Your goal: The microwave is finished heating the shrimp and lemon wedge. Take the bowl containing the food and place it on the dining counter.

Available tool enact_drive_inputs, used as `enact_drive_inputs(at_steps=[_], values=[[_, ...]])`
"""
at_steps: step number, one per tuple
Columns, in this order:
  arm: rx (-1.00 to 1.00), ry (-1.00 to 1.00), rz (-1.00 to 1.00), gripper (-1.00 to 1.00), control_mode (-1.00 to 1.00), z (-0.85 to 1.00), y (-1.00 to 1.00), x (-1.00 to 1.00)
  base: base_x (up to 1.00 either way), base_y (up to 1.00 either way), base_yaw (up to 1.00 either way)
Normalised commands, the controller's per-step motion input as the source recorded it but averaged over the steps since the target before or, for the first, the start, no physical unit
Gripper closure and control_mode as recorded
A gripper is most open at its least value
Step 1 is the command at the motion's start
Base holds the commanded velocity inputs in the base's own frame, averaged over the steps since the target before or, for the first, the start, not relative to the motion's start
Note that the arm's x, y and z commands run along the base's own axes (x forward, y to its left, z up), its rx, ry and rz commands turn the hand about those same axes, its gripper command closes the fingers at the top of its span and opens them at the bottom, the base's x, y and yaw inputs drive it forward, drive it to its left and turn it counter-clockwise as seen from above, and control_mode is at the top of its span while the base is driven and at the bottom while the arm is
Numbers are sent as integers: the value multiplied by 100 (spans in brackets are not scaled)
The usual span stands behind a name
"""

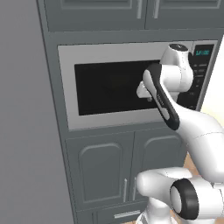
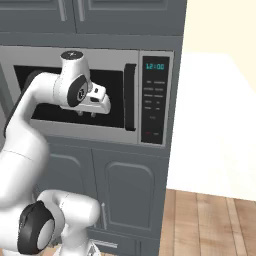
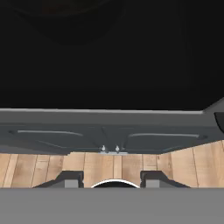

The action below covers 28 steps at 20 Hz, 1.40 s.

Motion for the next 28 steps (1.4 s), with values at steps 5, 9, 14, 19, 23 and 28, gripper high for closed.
enact_drive_inputs(at_steps=[5, 9, 14, 19, 23, 28], values=[[-1, -8, 3, -100, -100, -1, 0, -49, 0, 0, 0], [-1, -16, 4, -100, -100, -10, 0, -96, 0, 0, 0], [-1, -27, 1, -100, -100, -11, 0, -100, 0, 0, 0], [-1, -8, 2, -100, -100, -8, 0, -38, 0, 0, 0], [0, 0, 0, -100, 100, 0, 0, 0, -4, -10, 0], [0, 0, 0, -100, 100, 0, 0, 0, -21, -31, 0]])
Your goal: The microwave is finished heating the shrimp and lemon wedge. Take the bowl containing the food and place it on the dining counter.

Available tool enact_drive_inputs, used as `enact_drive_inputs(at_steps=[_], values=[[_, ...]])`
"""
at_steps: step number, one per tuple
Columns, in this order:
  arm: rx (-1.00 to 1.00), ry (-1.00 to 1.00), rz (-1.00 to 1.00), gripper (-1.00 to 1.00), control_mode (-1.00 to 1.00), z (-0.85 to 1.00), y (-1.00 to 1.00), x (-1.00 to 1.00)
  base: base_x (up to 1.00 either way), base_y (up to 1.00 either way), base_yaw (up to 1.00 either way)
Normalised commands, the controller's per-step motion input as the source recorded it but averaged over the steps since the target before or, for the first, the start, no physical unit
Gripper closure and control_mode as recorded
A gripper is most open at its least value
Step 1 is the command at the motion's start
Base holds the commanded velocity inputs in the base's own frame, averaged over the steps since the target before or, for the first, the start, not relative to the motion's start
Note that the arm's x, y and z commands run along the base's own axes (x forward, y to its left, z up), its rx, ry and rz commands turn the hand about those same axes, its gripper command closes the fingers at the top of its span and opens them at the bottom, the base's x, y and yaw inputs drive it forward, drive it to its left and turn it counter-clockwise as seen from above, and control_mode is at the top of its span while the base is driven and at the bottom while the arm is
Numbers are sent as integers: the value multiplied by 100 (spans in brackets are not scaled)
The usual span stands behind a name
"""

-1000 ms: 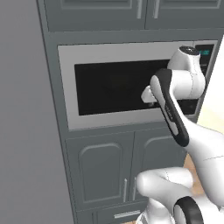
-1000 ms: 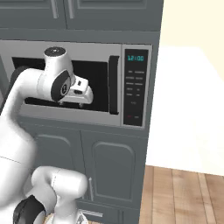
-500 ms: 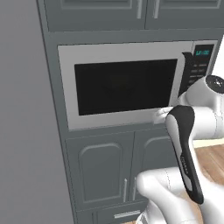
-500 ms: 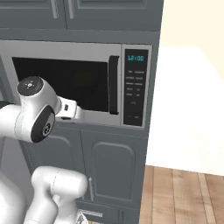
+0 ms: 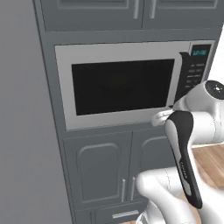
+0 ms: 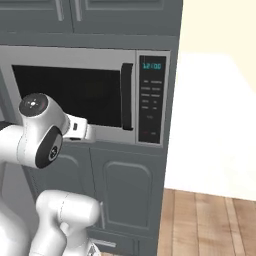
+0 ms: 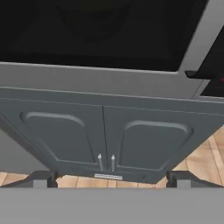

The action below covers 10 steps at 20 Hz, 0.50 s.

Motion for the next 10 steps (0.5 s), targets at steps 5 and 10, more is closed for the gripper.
enact_drive_inputs(at_steps=[5, 10], values=[[0, 0, 0, -100, 100, 0, 0, 0, -51, -53, 0], [0, 0, 0, -100, 100, 0, 0, 0, -64, -42, 0]])
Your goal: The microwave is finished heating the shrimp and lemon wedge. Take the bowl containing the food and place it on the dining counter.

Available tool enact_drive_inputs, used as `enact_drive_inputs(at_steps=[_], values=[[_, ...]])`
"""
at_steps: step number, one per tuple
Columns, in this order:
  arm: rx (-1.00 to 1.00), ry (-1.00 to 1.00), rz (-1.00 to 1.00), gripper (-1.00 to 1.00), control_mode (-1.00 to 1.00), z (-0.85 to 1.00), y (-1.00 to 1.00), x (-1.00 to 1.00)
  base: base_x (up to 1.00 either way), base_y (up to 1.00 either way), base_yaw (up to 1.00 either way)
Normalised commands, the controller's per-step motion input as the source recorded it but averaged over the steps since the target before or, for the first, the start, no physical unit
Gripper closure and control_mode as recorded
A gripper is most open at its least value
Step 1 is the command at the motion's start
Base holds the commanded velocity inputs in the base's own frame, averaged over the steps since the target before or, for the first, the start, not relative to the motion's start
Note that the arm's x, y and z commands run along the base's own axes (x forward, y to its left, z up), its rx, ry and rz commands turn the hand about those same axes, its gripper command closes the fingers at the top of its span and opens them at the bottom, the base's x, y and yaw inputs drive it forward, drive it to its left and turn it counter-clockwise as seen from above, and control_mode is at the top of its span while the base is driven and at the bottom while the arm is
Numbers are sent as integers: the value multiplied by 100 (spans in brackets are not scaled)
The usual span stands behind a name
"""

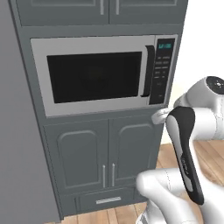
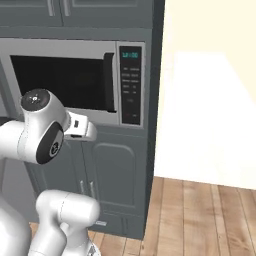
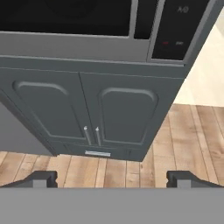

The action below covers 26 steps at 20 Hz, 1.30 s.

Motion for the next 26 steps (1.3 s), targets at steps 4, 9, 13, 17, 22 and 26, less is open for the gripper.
enact_drive_inputs(at_steps=[4, 9, 13, 17, 22, 26], values=[[0, 0, 0, -100, 100, 0, 0, 0, -44, -23, 0], [0, 0, 0, -100, -100, 0, 0, 0, -4, -3, 0], [0, 0, 0, -100, -100, 0, 0, 0, 0, 0, 0], [0, -6, 0, -100, -100, 0, 0, 3, 0, 0, 0], [0, -40, 1, -100, -100, 6, 0, 6, 0, 0, 0], [0, -55, 1, -100, -100, 8, 0, 0, 0, 0, 0]])
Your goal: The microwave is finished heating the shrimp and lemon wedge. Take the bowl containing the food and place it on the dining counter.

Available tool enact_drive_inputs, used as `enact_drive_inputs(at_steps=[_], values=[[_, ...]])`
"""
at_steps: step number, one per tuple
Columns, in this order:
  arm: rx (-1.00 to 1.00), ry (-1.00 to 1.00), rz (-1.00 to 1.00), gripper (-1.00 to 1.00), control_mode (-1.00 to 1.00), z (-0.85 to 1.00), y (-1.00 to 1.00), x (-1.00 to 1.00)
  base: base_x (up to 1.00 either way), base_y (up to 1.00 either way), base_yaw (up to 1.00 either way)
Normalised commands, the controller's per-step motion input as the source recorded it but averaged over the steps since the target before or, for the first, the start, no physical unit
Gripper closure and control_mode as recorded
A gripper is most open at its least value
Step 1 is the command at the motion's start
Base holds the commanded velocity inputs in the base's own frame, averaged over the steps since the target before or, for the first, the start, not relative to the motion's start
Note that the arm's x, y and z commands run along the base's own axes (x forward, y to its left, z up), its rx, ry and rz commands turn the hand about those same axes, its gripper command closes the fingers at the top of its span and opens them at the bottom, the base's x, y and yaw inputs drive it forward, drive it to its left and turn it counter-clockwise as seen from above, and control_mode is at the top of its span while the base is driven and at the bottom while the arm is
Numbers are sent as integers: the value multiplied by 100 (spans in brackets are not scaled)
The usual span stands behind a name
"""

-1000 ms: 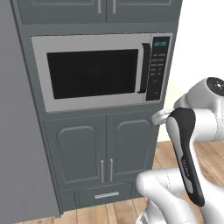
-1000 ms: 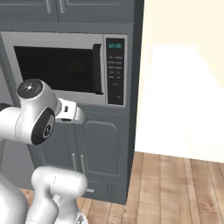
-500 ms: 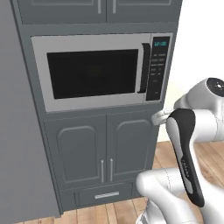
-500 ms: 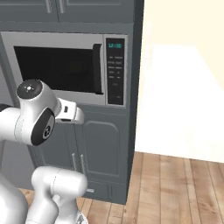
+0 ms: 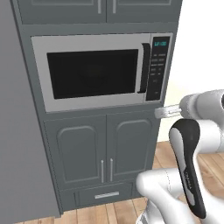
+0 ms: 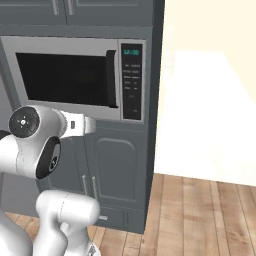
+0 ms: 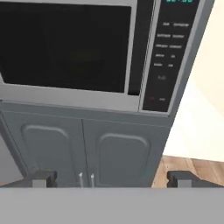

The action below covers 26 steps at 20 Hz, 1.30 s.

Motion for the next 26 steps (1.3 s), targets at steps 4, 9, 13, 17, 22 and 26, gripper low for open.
enact_drive_inputs(at_steps=[4, 9, 13, 17, 22, 26], values=[[0, -56, 0, -100, -100, 8, 0, 1, 0, 0, 0], [0, -46, 0, -100, -100, 12, 0, 21, 0, 0, 0], [1, -47, 0, -100, -100, 8, -2, 29, 0, 0, 0], [0, -35, 0, -100, -100, 2, 0, 52, 0, 0, 0], [0, -14, 0, -100, -100, 0, 0, 78, 0, 0, 0], [0, 0, 0, -100, -100, 0, -16, 91, 0, 0, 0]])
